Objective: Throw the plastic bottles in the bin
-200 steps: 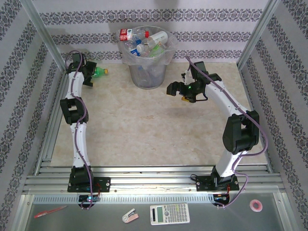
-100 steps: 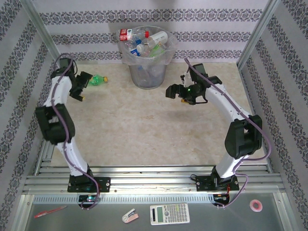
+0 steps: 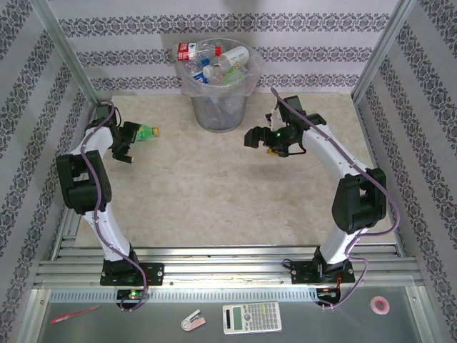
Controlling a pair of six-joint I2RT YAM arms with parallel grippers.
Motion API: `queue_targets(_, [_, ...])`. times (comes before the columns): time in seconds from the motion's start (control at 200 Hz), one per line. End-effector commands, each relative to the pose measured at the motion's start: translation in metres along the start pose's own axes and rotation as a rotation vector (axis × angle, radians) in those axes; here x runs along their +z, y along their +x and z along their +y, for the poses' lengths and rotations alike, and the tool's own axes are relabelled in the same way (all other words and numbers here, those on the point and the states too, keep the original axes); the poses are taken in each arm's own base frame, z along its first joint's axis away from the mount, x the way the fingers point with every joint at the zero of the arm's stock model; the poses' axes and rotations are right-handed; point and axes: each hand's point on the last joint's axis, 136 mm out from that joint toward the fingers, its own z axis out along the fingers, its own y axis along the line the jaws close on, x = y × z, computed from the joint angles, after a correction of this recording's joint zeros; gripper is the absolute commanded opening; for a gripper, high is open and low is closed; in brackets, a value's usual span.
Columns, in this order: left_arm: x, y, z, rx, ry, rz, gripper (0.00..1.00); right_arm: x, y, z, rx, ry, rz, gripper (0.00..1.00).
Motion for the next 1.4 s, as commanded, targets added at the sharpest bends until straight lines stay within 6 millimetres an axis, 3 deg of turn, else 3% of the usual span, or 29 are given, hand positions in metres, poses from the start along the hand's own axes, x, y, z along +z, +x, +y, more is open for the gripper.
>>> queue_targets(0.0, [-0.006,-0.013,-0.019,-0.038,0.074,-0.052,1.00,-0.001,0.008,0.009,-0.013,-0.027,0.007,0.98])
queue_targets(0.225, [0.012,-0.014,-0.014,-0.073,0.048,-0.047,1.00,0.000,0.011,0.006,-0.019,-0.020,0.014,0.98])
queue_targets(0.575, [0.044,0.005,0.025,-0.064,-0.099,0.018,0.99,-0.007,0.007,-0.002,-0.012,-0.004,-0.008,0.98])
queue_targets(0.859, [0.057,0.016,0.038,0.007,-0.123,0.077,0.51,-0.010,0.002,-0.006,-0.011,-0.003,-0.017,0.98])
queue_targets(0.939, [0.055,0.020,0.035,0.049,-0.103,0.084,0.43,-0.012,-0.001,-0.005,-0.015,-0.003,-0.023,0.98])
queue_targets(1.089, [0.041,0.037,0.006,0.213,-0.024,0.101,0.42,-0.015,-0.004,-0.004,-0.026,-0.004,-0.027,0.98])
queue_targets(1.299, [0.003,0.083,-0.027,0.467,0.063,0.168,0.41,-0.025,-0.007,-0.008,-0.036,0.013,-0.050,0.98])
queue_targets(1.394, [-0.021,0.113,-0.038,0.569,0.112,0.215,0.41,-0.032,-0.008,-0.013,-0.031,0.024,-0.063,0.98])
